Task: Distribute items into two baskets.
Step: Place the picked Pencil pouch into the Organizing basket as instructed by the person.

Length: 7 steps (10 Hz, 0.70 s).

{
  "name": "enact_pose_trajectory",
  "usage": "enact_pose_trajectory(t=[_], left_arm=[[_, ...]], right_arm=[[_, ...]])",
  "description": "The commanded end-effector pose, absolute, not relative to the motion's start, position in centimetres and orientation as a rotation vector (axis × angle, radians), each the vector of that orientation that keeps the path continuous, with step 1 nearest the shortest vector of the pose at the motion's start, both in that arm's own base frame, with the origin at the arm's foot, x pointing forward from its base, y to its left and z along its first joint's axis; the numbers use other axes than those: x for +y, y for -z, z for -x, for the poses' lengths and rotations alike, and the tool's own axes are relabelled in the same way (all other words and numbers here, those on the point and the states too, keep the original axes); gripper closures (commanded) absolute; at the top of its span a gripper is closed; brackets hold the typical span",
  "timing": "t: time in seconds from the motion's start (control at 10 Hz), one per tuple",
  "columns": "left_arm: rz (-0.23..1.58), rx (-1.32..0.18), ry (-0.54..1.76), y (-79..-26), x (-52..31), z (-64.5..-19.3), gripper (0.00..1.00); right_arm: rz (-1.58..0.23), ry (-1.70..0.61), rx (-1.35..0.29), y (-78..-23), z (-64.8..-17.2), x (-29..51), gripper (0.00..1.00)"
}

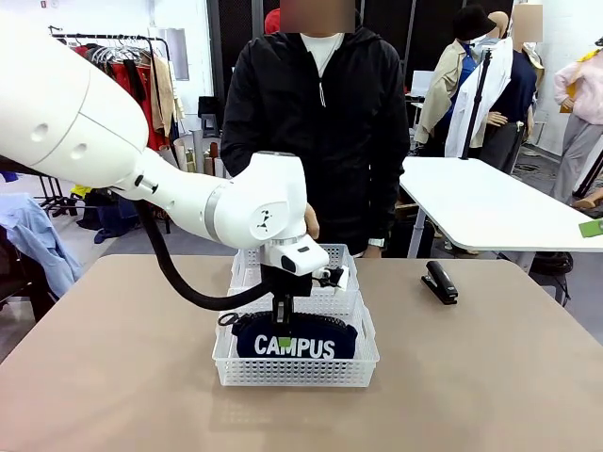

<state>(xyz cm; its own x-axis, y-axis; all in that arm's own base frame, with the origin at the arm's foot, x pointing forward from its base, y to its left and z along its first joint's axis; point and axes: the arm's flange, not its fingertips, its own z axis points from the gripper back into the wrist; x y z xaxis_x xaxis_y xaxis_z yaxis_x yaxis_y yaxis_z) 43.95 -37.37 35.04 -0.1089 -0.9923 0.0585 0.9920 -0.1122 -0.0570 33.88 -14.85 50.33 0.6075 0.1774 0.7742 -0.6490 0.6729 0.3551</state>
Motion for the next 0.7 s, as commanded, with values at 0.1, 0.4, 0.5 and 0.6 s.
enact_pose_trajectory(t=[0.1,0.4,0.5,0.6], left_arm=[[0.108,-0.007,1.65,-34.6,-36.8,-43.6,1.0],[0.102,-0.004,1.654,-34.9,-36.9,-43.6,1.0],[0.105,0.013,1.65,-35.4,-36.8,-43.6,0.95],[0.108,0.017,1.653,-36.3,-36.9,-43.7,0.76]], right_arm=[[-0.691,-0.538,-0.817,-50.5,-34.3,-14.9,0.0],[-0.691,-0.538,-0.817,-50.5,-34.3,-14.9,0.0],[-0.691,-0.538,-0.817,-50.5,-34.3,-14.9,0.0],[-0.691,-0.538,-0.817,-50.5,-34.3,-14.9,0.0]])
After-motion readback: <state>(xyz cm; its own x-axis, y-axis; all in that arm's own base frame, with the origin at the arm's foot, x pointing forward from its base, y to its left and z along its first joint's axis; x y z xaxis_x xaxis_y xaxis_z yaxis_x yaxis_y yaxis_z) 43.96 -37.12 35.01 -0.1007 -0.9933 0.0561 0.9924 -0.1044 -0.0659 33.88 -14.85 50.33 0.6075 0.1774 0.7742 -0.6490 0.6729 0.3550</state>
